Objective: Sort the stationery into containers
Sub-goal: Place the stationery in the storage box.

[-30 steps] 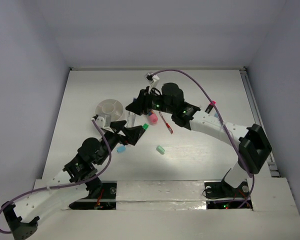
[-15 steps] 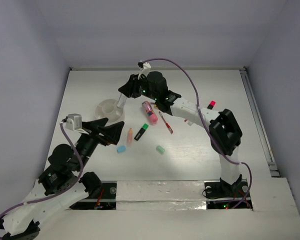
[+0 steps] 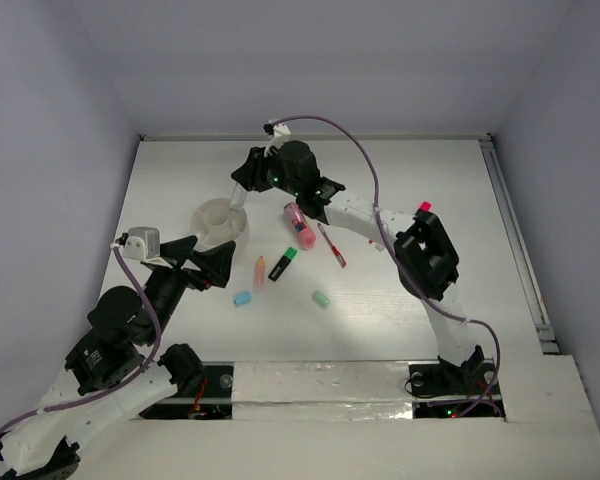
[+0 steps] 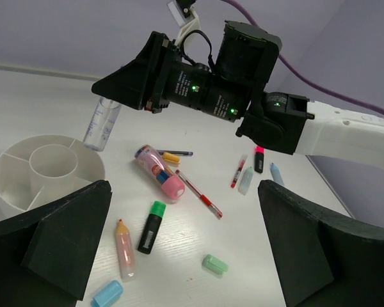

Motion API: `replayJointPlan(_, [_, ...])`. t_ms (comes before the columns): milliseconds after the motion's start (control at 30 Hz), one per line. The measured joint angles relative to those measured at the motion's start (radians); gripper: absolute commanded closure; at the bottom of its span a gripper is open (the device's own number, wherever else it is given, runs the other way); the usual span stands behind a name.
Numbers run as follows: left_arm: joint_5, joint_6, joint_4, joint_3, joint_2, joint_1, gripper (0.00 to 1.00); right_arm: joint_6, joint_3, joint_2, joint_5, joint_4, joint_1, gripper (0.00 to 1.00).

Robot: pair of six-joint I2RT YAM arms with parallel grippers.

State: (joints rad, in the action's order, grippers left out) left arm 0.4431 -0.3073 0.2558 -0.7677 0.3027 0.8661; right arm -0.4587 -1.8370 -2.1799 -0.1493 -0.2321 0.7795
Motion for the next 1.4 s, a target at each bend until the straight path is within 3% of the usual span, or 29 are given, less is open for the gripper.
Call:
replayJointPlan(333, [-0.002, 0.016, 0.005, 0.001, 0.0, -0.039, 0.01, 0.08, -0.004, -0.053, 0.03, 0.01, 0.026, 0.91])
replayJointPlan(467, [-0.014, 0.02, 0.005, 0.001, 0.002, -0.058, 0.01, 0.117, -0.004, -0.056, 0.051, 0.023, 0.043, 0.86])
replayJointPlan(633, [-0.036, 0.024, 0.004, 0.003, 0.003, -0.078, 0.01, 0.158, -0.002, -0.056, 0.075, 0.021, 0.059, 0.68])
replayJointPlan(867, [-0.057, 0.03, 0.003, 0.007, 0.006, -0.105, 0.01, 0.186, 0.002, -0.056, 0.086, 0.02, 0.068, 0.54])
replayJointPlan(1033, [-0.07, 0.03, 0.003, 0.007, 0.009, -0.111, 0.01, 0.195, 0.003, -0.056, 0.087, 0.011, 0.073, 0.39])
replayJointPlan(1267, [-0.077, 0.03, 0.003, 0.008, 0.009, -0.122, 0.01, 0.194, 0.045, -0.042, 0.087, -0.002, 0.08, 0.38])
replayJointPlan(1400, [-0.083, 0.03, 0.003, 0.008, 0.01, -0.129, 0.01, 0.193, 0.147, 0.034, 0.102, -0.001, 0.081, 0.46])
